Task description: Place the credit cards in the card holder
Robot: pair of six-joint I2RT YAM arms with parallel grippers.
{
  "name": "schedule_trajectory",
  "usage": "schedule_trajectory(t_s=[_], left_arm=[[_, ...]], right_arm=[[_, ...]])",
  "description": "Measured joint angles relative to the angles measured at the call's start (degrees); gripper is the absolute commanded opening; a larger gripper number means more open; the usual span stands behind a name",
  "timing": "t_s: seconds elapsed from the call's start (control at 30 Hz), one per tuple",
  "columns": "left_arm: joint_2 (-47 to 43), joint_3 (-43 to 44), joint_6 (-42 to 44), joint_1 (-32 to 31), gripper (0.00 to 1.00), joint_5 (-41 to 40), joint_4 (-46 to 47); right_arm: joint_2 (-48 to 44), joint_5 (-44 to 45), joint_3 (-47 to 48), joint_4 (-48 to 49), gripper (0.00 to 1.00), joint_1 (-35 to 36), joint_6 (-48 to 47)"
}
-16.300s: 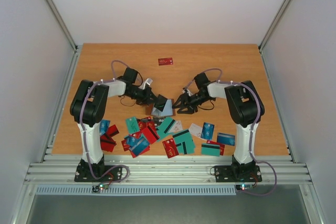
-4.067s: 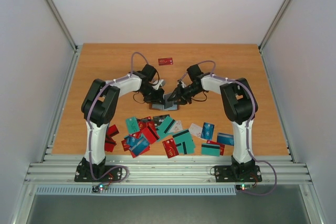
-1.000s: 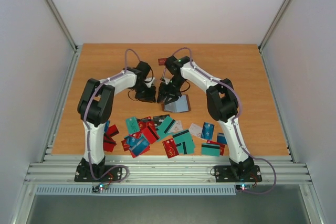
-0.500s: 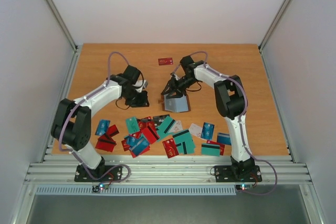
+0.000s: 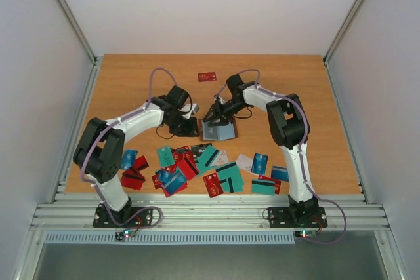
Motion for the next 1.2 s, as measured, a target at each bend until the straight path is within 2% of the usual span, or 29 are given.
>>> schedule_trajectory(t_s=[0.3,0.63,1.2], left_arm=[[6.8,0.1,-2.2,-0.9,0.24,0.1,5.3],[7.8,0.1,-6.6,-0.9,0.27,0.1,13.5],[9.5,-1.9,-8.7,-1.0,0.39,1.0,17.9]], right_arm=[[0.2,-0.3,-2.8,1.7,0.34,0.0,0.0],[0.2,-1.9,-4.5,3.5,0.34,0.0,0.0],[0.2,-2.3,-4.9,3.6,0.34,0.0,-1.3]])
